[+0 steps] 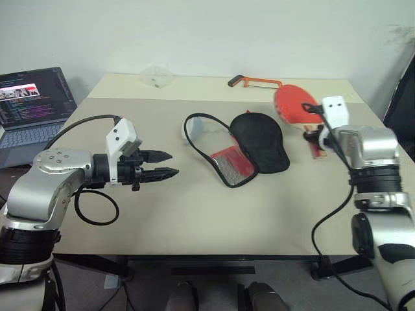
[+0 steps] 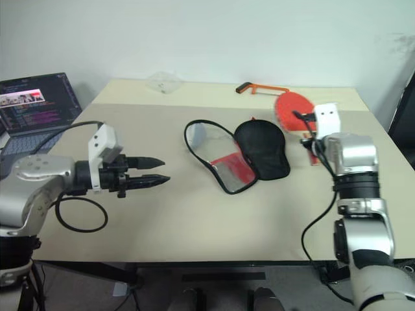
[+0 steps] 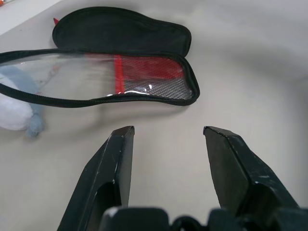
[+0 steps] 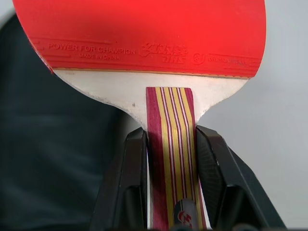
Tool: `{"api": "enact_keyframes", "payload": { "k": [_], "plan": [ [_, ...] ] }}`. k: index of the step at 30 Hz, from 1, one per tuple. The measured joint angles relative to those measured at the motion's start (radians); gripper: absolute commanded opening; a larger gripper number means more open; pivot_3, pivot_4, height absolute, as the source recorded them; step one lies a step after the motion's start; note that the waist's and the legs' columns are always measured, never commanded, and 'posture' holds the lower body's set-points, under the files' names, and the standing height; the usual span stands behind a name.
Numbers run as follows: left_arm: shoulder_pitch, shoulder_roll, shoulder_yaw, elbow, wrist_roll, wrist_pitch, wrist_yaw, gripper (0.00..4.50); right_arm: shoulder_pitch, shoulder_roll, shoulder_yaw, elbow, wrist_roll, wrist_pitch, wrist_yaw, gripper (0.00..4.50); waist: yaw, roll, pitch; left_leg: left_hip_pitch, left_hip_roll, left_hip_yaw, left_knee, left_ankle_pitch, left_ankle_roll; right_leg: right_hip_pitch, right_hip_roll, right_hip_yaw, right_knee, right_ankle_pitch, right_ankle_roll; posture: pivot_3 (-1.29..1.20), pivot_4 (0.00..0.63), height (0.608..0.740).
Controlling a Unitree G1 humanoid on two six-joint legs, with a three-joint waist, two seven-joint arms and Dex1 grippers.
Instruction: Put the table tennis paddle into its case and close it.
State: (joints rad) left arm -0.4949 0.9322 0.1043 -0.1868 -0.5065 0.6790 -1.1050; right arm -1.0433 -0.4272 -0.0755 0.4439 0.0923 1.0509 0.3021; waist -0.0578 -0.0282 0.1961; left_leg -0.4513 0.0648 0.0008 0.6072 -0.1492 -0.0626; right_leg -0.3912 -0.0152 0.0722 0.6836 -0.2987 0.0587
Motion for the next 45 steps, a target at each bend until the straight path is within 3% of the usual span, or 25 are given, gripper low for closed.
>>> {"api": "enact_keyframes", "payload": {
  "k": [10, 23, 31, 44, 45],
  "plan": [
    [0.006, -0.002, 0.000, -0.008, -0.004, 0.010, 0.016, 2.50, -0.031, 0.082, 0.078, 0.161, -0.025, -0.131, -0.019, 1.06, 0.004, 0.000, 0.000, -0.001, 0.000, 0.000, 0.000, 0.000, 0.000, 0.000, 0.000, -0.001, -0.001, 0.000, 0.000, 0.00, 0.150, 0.740],
    [0.000, -0.017, -0.006, -0.010, -0.003, 0.010, 0.025, 2.50, -0.071, 0.172, 0.077, 0.237, -0.032, -0.176, -0.037, 1.06, 0.000, 0.000, 0.000, -0.001, 0.000, 0.000, 0.000, 0.000, 0.000, 0.000, 0.000, -0.001, 0.000, 0.000, 0.000, 0.00, 0.150, 0.740],
    [0.007, -0.020, -0.011, -0.014, -0.004, 0.012, 0.027, 2.50, -0.098, 0.182, 0.058, 0.414, -0.033, -0.283, -0.091, 1.06, 0.001, 0.000, 0.000, -0.001, 0.000, 0.000, 0.000, 0.000, 0.000, 0.000, 0.000, -0.001, 0.000, 0.000, 0.000, 0.00, 0.150, 0.740],
    [0.011, -0.020, -0.011, -0.019, -0.004, 0.012, 0.030, 2.50, -0.150, 0.191, 0.058, 0.542, -0.036, -0.348, -0.134, 1.06, 0.000, 0.000, 0.000, 0.000, 0.000, -0.001, 0.000, 0.000, 0.000, 0.000, 0.000, -0.001, 0.000, 0.000, 0.000, 0.00, 0.150, 0.740],
    [0.011, -0.020, -0.011, -0.019, -0.004, 0.012, 0.030, 2.50, -0.151, 0.192, 0.059, 0.542, -0.037, -0.348, -0.134, 1.41, 0.000, 0.000, 0.000, 0.000, 0.000, -0.001, 0.000, 0.000, 0.000, 0.000, 0.000, -0.001, 0.000, 0.000, 0.000, 0.00, 0.150, 0.740]
  ]
}}
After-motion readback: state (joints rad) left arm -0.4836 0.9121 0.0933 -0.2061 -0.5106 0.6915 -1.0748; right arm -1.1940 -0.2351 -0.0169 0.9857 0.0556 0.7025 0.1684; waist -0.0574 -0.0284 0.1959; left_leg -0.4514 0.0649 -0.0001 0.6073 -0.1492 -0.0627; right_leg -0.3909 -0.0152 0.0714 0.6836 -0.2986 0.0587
